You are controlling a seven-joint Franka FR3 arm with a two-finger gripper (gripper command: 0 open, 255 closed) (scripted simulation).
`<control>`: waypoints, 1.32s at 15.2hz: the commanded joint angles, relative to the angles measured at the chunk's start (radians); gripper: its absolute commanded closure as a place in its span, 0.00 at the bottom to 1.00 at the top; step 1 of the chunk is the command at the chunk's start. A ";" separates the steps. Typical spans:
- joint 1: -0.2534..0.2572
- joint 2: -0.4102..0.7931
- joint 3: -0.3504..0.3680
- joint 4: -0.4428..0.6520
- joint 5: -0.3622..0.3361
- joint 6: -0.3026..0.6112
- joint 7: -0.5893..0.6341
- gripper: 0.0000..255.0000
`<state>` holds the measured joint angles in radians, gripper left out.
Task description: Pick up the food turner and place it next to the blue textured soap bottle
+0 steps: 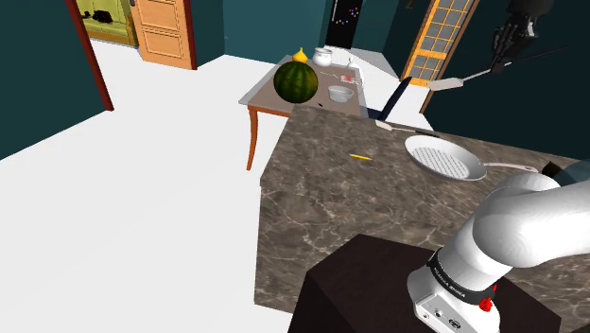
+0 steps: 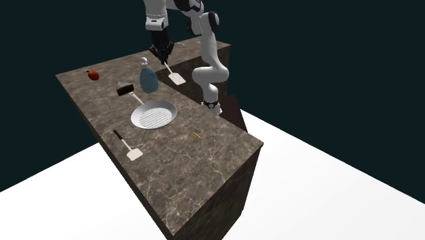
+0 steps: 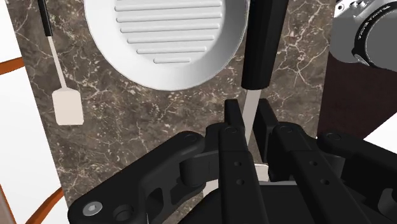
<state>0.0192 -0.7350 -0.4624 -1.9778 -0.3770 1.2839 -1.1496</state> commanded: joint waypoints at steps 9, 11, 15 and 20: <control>-0.022 -0.011 -0.205 0.090 -0.144 -0.007 -0.247 1.00; -0.018 -0.003 -0.252 0.123 -0.168 -0.006 -0.298 1.00; 0.000 0.021 -0.343 0.192 -0.207 -0.001 -0.391 1.00; -0.017 -0.017 -0.348 0.102 -0.225 0.051 -0.370 1.00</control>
<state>0.0040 -0.7463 -0.8067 -1.8580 -0.5978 1.3223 -1.5228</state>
